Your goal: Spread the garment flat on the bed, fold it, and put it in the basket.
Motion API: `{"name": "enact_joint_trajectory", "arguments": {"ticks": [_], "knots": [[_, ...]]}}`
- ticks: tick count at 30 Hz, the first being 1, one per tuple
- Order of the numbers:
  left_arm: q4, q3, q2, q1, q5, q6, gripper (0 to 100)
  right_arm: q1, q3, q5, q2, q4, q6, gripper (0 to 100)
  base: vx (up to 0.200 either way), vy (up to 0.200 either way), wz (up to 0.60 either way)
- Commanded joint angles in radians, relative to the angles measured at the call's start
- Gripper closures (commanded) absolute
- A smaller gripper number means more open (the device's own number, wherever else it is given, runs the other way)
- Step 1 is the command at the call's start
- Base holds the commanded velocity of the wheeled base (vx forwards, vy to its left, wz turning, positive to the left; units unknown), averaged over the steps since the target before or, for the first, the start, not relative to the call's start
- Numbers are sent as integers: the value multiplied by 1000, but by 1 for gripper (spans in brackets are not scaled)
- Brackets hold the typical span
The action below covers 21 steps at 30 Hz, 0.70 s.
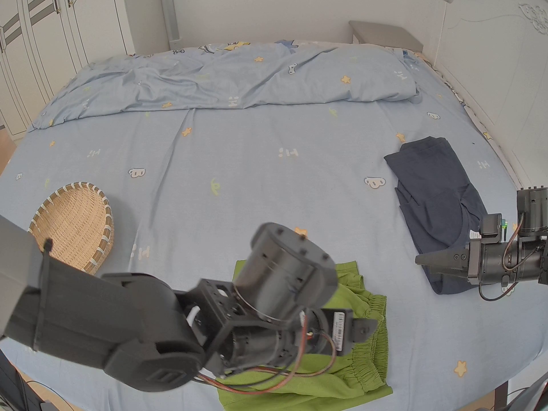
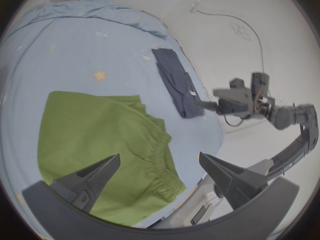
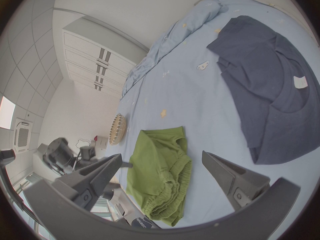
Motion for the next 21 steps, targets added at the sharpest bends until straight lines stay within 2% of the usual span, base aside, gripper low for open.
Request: {"name": "enact_joint_trajectory", "arguments": {"ticks": [1, 3, 6, 7, 8, 10, 14, 21], "knots": [[3, 98, -146, 165, -58, -10, 0, 111, 6, 2, -16, 7, 11, 0, 0, 0, 0], [3, 138, -195, 253, -142, -10, 0, 174, 8, 2, -20, 7, 26, 0, 0, 0, 0], [-1, 233, -269, 419, -331, -3, 0, 290, 14, 2, -11, 4, 60, 0, 0, 0, 0], [-1, 238, -271, 426, -340, -3, 0, 295, 15, 2, -11, 4, 61, 0, 0, 0, 0], [-8, 297, -275, 495, -429, 6, 0, 339, 26, 0, 4, -3, 57, 0, 0, 0, 0], [-19, 346, -269, 566, -506, 36, 0, 384, 31, 0, 70, -6, 50, 0, 0, 0, 0], [-57, 382, -175, 641, -553, 119, 0, 430, 46, -2, 157, -16, 32, 0, 0, 0, 0], [-73, 403, -48, 641, -553, 199, 0, 483, 100, -29, 234, -53, -8, 0, 0, 0, 0]]}}
